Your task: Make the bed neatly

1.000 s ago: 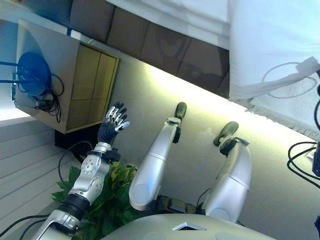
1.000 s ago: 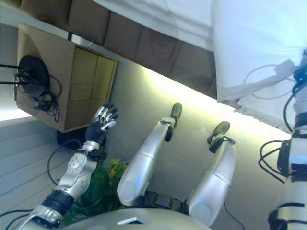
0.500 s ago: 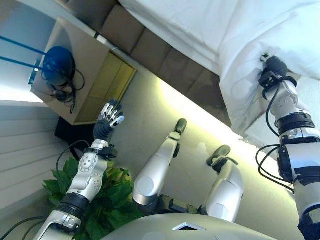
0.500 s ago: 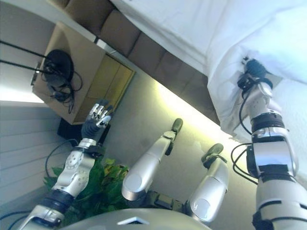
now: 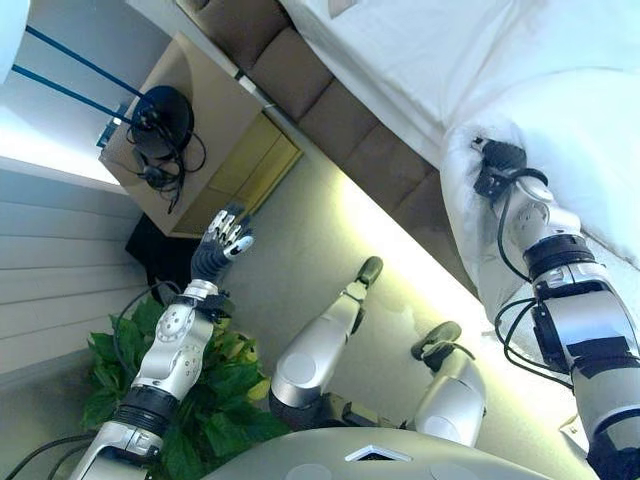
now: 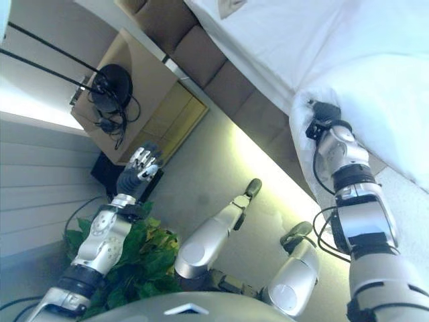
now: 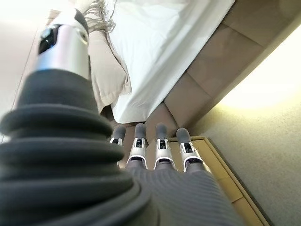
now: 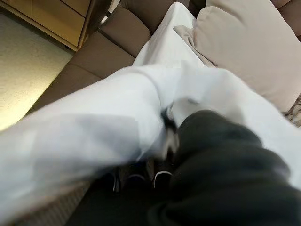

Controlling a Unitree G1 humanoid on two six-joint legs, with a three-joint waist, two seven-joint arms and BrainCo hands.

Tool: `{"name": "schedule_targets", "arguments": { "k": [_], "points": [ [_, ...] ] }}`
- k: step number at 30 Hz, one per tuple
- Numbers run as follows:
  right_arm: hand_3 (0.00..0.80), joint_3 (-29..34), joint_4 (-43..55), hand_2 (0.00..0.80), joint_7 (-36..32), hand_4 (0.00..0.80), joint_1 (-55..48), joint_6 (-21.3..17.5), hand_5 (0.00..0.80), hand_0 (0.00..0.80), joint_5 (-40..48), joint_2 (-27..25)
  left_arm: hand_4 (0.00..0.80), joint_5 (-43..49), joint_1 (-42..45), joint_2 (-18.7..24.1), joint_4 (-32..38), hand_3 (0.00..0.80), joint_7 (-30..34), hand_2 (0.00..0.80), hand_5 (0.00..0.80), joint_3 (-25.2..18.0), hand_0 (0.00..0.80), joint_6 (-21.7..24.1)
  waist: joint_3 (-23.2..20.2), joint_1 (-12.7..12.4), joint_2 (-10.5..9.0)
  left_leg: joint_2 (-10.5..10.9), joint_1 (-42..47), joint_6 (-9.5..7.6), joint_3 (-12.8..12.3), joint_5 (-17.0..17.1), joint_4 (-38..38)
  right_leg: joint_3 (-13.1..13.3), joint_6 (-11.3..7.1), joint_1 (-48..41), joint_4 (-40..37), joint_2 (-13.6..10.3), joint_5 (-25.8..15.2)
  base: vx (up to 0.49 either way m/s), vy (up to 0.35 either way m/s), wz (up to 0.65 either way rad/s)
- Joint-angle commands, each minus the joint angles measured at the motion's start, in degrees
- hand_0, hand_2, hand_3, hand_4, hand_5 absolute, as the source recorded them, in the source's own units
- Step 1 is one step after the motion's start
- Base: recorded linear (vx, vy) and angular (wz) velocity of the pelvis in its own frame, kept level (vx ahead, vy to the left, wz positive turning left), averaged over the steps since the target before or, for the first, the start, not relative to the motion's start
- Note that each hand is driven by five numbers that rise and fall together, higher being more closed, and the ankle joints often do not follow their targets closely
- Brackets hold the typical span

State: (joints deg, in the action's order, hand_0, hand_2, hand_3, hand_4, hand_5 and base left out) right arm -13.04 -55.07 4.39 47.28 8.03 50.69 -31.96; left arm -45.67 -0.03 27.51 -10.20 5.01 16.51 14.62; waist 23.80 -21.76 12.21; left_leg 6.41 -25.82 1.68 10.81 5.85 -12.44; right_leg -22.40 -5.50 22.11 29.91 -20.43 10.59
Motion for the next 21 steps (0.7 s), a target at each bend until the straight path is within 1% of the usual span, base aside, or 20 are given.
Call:
{"name": "schedule_targets", "arguments": {
  "k": [1, 4, 7, 13, 16, 19, 21],
  "points": [
    [0.000, 1.78, 3.89, 0.000, -0.44, 0.000, 0.43, -2.77, 0.000, 0.000, 2.69, -0.06, 0.000, 2.53, 0.43, 0.75, 1.15, 0.000, 0.38, 0.000, 0.000, 0.71, 0.000, 2.27, -1.54, -1.98, -3.49, 0.10, -1.29, -0.59, -1.94, -2.14, -2.82, 3.12, -5.61, -3.72, -10.25, -4.65, -13.92, -0.005, -0.040, 0.02],
    [0.000, 3.29, 3.23, 0.000, 0.28, 0.000, -0.68, -3.57, 0.000, 0.000, 6.77, -0.20, 0.000, 2.20, -0.17, 0.94, 0.91, 0.000, -0.08, 0.000, 0.000, 0.90, 0.000, 2.62, -1.15, -1.53, -3.77, 0.16, -1.39, -0.61, -2.09, -2.32, -3.13, 3.32, -5.67, -3.87, -10.69, -4.28, -14.09, 0.000, 0.000, 0.00],
    [0.000, 5.65, 2.42, 0.000, 1.53, 0.000, -2.91, -6.00, 0.000, 0.000, 11.28, 0.32, 0.000, 1.92, -0.53, 0.95, 1.04, 0.000, -1.28, 0.000, 0.000, 1.05, 0.000, 3.11, -0.67, -0.82, -3.92, 0.16, -1.96, -0.64, -2.46, -2.66, -3.91, 3.89, -5.66, -3.47, -10.72, -4.07, -14.33, 0.000, 0.000, 0.00],
    [0.000, 10.44, 0.69, 0.000, -0.10, 0.000, -7.84, -9.83, 0.000, 0.000, 22.57, 2.84, 0.000, 1.99, -1.44, 0.40, 0.55, 0.000, -3.95, 0.000, 0.000, 1.08, 0.000, 4.13, 0.35, 0.56, -4.04, -0.27, -3.49, -0.87, -3.75, -3.09, -5.03, 4.77, -5.55, -2.15, -10.37, -3.55, -14.11, -0.007, -0.005, -0.08],
    [0.000, 12.33, 0.52, 0.000, -1.96, 0.000, -9.91, -12.75, 0.000, 0.000, 29.34, 4.28, 0.000, 1.88, -1.57, 0.10, 0.02, 0.000, -4.61, 0.000, 0.000, 1.10, 0.000, 5.01, 1.11, 1.01, -3.99, -0.33, -4.39, -0.90, -4.27, -3.25, -5.60, 4.99, -5.41, -1.27, -9.89, -3.36, -13.81, -0.026, 0.001, -0.12],
    [0.000, 14.85, 0.51, 0.000, -4.96, 0.000, -12.15, -16.75, 0.000, 0.000, 37.68, 5.63, 0.000, 1.57, -1.72, -0.06, -0.60, 0.000, -5.05, 0.000, 0.000, 1.31, 0.000, 6.41, 1.85, 1.65, -3.91, -0.29, -5.46, -0.95, -4.73, -3.39, -6.23, 5.39, -5.31, -0.16, -9.25, -3.18, -13.62, -0.025, 0.003, -0.15],
    [0.000, 16.78, 0.23, 0.000, -6.62, 0.000, -13.17, -18.28, 0.000, 0.000, 41.09, 6.00, 0.000, 1.28, -1.76, -0.17, -0.62, 0.000, -5.38, 0.000, 0.000, 1.46, 0.000, 7.14, 2.19, 2.10, -3.73, -0.23, -6.10, -0.99, -5.00, -3.43, -6.49, 5.63, -5.29, 0.43, -9.06, -3.02, -13.42, -0.030, 0.014, -0.06]
  ]
}}
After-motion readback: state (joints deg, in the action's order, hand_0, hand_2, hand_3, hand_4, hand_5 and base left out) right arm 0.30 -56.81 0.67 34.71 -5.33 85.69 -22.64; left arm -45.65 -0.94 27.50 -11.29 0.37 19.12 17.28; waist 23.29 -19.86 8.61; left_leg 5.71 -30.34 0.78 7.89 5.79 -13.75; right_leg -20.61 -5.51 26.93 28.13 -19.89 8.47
